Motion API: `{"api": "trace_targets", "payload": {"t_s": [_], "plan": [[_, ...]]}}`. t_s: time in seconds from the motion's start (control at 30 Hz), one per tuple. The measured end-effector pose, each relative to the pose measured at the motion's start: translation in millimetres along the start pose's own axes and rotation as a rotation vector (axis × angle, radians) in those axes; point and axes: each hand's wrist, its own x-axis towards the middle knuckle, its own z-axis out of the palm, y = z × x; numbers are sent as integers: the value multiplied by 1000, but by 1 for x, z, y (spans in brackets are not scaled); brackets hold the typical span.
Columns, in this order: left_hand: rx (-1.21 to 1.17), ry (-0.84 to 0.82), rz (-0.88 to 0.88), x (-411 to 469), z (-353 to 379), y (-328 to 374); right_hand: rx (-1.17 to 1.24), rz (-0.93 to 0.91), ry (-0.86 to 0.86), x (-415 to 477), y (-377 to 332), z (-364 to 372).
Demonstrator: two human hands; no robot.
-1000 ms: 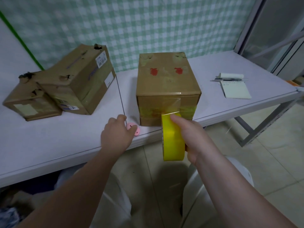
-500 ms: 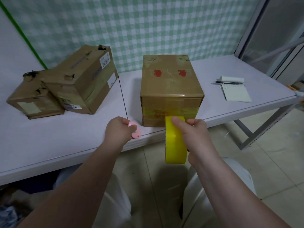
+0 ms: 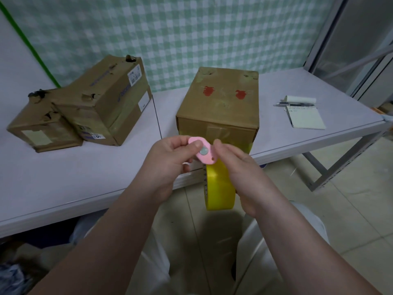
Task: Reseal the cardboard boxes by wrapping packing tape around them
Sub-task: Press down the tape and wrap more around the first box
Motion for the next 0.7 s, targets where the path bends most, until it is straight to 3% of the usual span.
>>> {"api": "trace_targets", "payload": {"t_s": [0.2, 0.3, 0.4, 0.6, 0.7], "plan": [[-118, 8, -71, -4, 22, -3, -10, -43, -12, -2, 2, -3], [-166, -13, -266, 1, 25, -8, 27, -8, -45, -1, 4, -4], [-176, -134, -388, 3, 26, -11, 72, 49, -84, -2, 2, -5], [-207, -201, -307, 3, 28, -6, 13, 69, -159, -9, -15, -21], [-241, -205, -280, 3, 31, -5, -103, 35, -100, -10, -28, -33]]}}
